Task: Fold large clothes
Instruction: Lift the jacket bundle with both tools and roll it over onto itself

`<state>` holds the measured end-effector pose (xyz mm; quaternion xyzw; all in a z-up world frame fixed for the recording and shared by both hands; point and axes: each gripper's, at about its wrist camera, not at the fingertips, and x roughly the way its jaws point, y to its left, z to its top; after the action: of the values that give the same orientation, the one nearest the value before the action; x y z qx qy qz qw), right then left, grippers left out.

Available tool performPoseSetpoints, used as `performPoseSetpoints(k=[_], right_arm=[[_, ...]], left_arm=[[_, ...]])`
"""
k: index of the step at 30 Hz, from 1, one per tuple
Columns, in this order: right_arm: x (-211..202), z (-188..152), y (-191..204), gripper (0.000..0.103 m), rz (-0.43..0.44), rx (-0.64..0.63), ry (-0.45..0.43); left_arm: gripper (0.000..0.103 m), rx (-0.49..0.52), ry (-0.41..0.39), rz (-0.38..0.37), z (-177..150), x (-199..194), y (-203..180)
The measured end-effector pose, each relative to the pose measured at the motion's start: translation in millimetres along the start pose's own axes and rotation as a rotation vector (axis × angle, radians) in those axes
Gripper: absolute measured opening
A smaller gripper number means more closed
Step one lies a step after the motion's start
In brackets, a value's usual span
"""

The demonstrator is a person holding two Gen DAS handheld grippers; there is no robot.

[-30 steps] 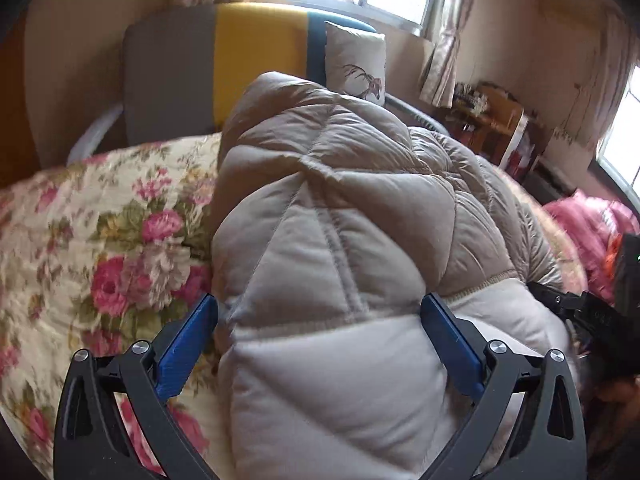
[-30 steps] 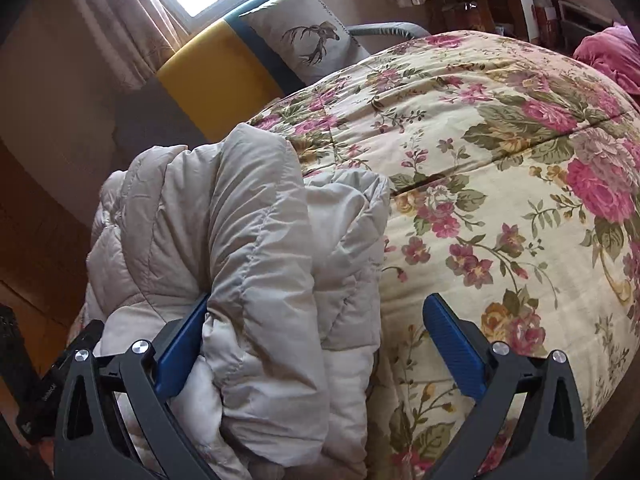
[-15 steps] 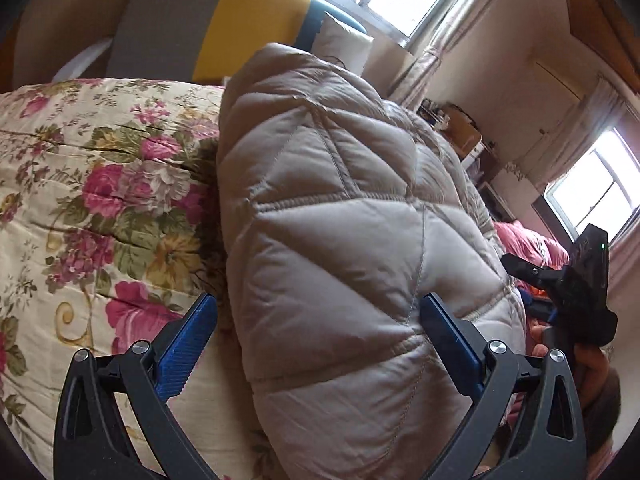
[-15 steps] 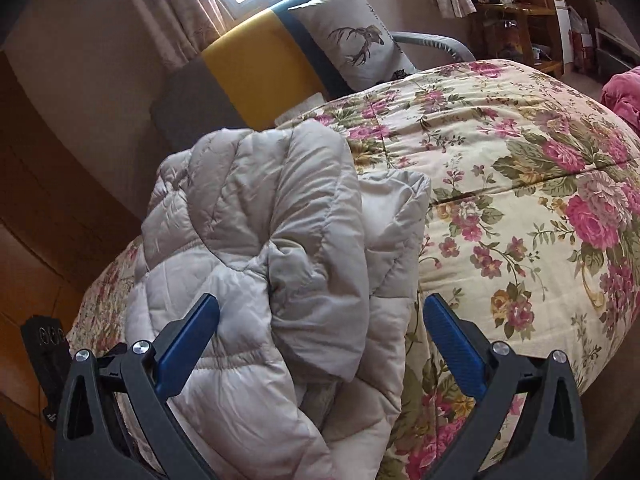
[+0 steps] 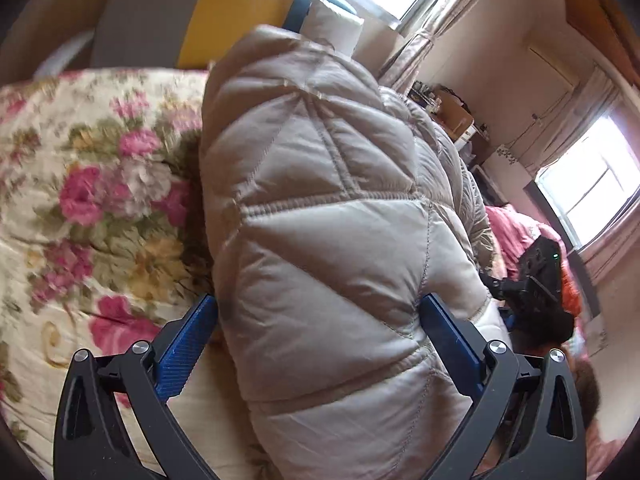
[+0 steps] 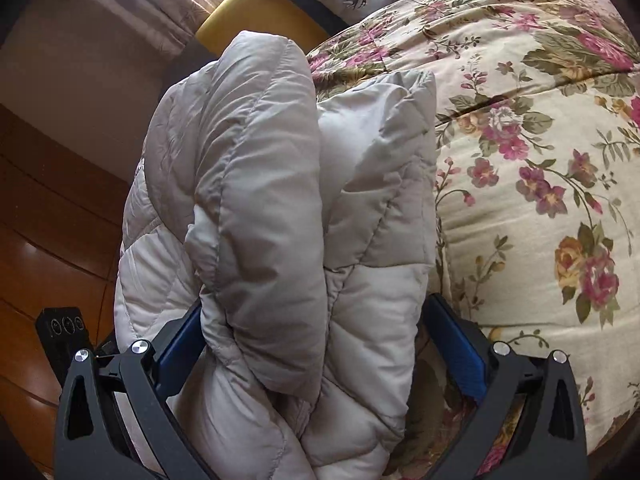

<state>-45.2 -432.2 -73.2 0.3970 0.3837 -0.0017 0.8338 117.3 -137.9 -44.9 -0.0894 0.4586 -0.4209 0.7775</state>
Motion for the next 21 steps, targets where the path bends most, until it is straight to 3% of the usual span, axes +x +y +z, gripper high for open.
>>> performPoseSetpoints(k=[3, 7, 12, 15, 16, 19, 21], right_arm=[[2.7, 2.1, -1.0, 0.101, 0.018, -0.011, 0.015], [8.8, 6.6, -2.9, 0.101, 0.035, -0.016, 0.032], [25.6, 18.5, 0.8, 0.101, 0.06, -0.026, 0.037], [33.4, 17.7, 8.4, 0.101, 0.065, -0.054, 0.026], [36.6, 17.0, 12.2, 0.096, 0.077, -0.069, 0.028], [38.1, 12.4, 24.8, 0.091, 0.096, -0.118, 0.014], [36.0, 12.0, 29.4, 0.086, 0.108, -0.141, -0.003]], left_arm=[[0.1, -0.049, 0.03, -0.04, -5.2, 7.1, 3.3], [0.1, 0.001, 0.047, -0.037, -6.9, 11.7, -4.6], [0.1, -0.008, 0.089, -0.085, -4.0, 18.8, -0.2], [0.1, 0.014, 0.098, -0.069, -1.9, 24.1, -6.4], [0.1, 0.023, 0.09, -0.057, -1.9, 23.7, -10.3], [0.091, 0.046, 0.046, -0.027, -3.7, 17.9, -19.8], [0.078, 0.076, 0.003, -0.009, -5.0, 8.7, -26.2]])
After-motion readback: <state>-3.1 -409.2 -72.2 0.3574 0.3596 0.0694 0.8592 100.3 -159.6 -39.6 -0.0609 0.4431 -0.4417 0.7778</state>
